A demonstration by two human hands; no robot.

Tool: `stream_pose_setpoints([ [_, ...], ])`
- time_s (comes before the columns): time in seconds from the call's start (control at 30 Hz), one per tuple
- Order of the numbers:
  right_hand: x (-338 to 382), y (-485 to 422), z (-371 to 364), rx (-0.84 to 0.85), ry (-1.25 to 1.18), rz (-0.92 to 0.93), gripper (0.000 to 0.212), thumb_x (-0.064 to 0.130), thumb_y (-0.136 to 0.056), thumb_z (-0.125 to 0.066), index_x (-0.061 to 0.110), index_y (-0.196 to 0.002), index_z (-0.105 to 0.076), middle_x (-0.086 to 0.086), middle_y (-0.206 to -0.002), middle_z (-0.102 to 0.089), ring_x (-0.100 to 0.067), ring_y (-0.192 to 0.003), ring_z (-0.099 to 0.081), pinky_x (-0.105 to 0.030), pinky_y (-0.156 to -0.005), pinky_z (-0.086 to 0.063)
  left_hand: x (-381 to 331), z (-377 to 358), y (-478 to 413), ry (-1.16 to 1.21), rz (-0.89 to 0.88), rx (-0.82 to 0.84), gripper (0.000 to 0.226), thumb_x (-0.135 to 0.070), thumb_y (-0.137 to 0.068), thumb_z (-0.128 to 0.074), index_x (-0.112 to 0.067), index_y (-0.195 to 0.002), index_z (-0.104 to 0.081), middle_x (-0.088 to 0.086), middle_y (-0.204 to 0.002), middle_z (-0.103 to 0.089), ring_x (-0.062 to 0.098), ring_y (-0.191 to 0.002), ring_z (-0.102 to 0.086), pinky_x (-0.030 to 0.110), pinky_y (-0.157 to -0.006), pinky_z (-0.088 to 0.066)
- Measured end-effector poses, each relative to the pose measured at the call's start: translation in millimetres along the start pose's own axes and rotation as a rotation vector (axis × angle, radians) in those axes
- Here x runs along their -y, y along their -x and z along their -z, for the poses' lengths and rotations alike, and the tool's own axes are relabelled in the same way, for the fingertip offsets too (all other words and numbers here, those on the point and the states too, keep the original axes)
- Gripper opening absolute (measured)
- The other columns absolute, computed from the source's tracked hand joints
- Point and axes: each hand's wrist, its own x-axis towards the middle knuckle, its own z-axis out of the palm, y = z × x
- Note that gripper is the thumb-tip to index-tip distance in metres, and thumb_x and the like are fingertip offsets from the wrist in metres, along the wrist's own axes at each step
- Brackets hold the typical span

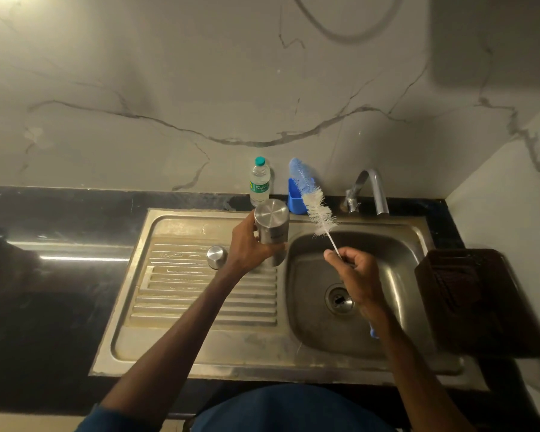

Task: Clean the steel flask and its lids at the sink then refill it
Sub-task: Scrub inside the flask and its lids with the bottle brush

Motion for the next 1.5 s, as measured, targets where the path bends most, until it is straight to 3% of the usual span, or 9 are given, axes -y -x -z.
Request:
stream_pose_setpoints([
  [0.2, -4.3, 0.7, 1.3, -0.016, -0.001, -0.020, 0.036, 0.030, -0.092, -0.076, 0.008, -0.067, -0.063, 0.008, -0.050, -0.039, -0.010, -0.050, -0.033, -0.030, -0.054, -0.030, 21.9, -7.8, -7.8, -0.064, 0.044, -0.019, 0.081, -0.022, -0.061, -0.099, -0.019, -0.131, -0.059, -0.009, -0.114, -0.065, 0.016, -0.105, -0.064, 0.028, -0.086, -0.052],
  [0.5, -15.4, 2.1, -1.4, -0.014, -0.006, -0.068, 0.038, 0.033, -0.091, -0.076, 0.006, -0.069, -0.062, 0.004, -0.052, -0.041, -0.011, -0.051, -0.034, -0.030, -0.054, -0.030, 39.5, -14.3, -14.7, -0.082, 0.069, -0.026, 0.085, -0.020, -0.062, -0.100, -0.013, -0.135, -0.058, 0.003, -0.123, -0.069, 0.020, -0.110, -0.063, 0.036, -0.093, -0.054],
  [0.67, -16.3, 1.2, -1.7, 0.004, -0.002, -0.069, 0.041, 0.038, -0.090, -0.075, 0.005, -0.068, -0.062, 0.003, -0.052, -0.041, -0.013, -0.052, -0.035, -0.033, -0.054, -0.030, 48.1, -13.0, -15.5, -0.078, 0.078, -0.033, 0.080, -0.029, -0.060, -0.099, -0.024, -0.129, -0.058, -0.008, -0.114, -0.068, 0.019, -0.106, -0.065, 0.045, -0.093, -0.057],
  [0.93, -18.2, 2.9, -4.4, 0.027, 0.008, -0.076, 0.040, 0.038, -0.091, -0.075, 0.005, -0.071, -0.065, 0.001, -0.054, -0.045, -0.014, -0.053, -0.038, -0.034, -0.055, -0.033, 48.3, -10.2, -16.6, -0.115, 0.075, 0.015, 0.087, -0.034, -0.062, -0.100, -0.021, -0.137, -0.056, -0.011, -0.119, -0.063, 0.013, -0.107, -0.058, 0.015, -0.079, -0.041],
  [1.0, -18.9, 3.1, -3.8, 0.023, 0.013, -0.076, 0.039, 0.037, -0.091, -0.075, 0.005, -0.071, -0.065, 0.001, -0.054, -0.046, -0.014, -0.053, -0.040, -0.034, -0.056, -0.035, 47.9, -9.6, -16.6, -0.120, 0.089, 0.027, 0.087, -0.034, -0.063, -0.099, -0.020, -0.137, -0.056, -0.009, -0.120, -0.063, 0.012, -0.107, -0.057, 0.015, -0.078, -0.041],
  [1.13, -19.5, 4.2, -2.7, 0.024, 0.020, -0.077, 0.039, 0.035, -0.092, -0.075, 0.004, -0.071, -0.065, 0.001, -0.054, -0.047, -0.013, -0.053, -0.041, -0.034, -0.057, -0.036, 47.2, -7.3, -14.5, -0.146, 0.077, 0.042, 0.086, -0.031, -0.065, -0.099, -0.016, -0.138, -0.055, -0.010, -0.118, -0.060, 0.013, -0.106, -0.056, 0.027, -0.086, -0.043],
  [1.23, -19.2, 4.7, -2.9, 0.026, 0.026, -0.084, 0.038, 0.034, -0.092, -0.075, 0.004, -0.071, -0.065, 0.004, -0.053, -0.047, -0.011, -0.053, -0.041, -0.032, -0.057, -0.035, 51.5, -6.0, -13.4, -0.211, 0.041, 0.068, 0.090, -0.032, -0.062, -0.100, -0.013, -0.136, -0.053, 0.000, -0.124, -0.064, 0.019, -0.109, -0.058, 0.034, -0.088, -0.049],
  [1.37, -21.5, 4.9, -2.7, 0.029, 0.026, -0.084, 0.038, 0.035, -0.092, -0.075, 0.003, -0.072, -0.066, 0.001, -0.056, -0.049, -0.011, -0.054, -0.042, -0.032, -0.058, -0.036, 67.8, -3.3, -10.7, -0.584, -0.036, 0.162, 0.111, -0.049, -0.059, -0.097, -0.005, -0.144, -0.042, 0.016, -0.141, -0.052, 0.034, -0.130, -0.046, 0.043, -0.111, -0.039],
  [1.5, -25.7, 5.2, -2.8, 0.032, 0.029, -0.090, 0.041, 0.038, -0.091, -0.075, 0.002, -0.073, -0.065, -0.001, -0.057, -0.048, -0.012, -0.055, -0.041, -0.034, -0.058, -0.036, 77.5, -4.5, -5.1, -0.763, -0.006, 0.234, 0.115, -0.047, -0.062, -0.096, -0.006, -0.150, -0.035, 0.014, -0.151, -0.044, 0.034, -0.137, -0.037, 0.043, -0.115, -0.036],
])
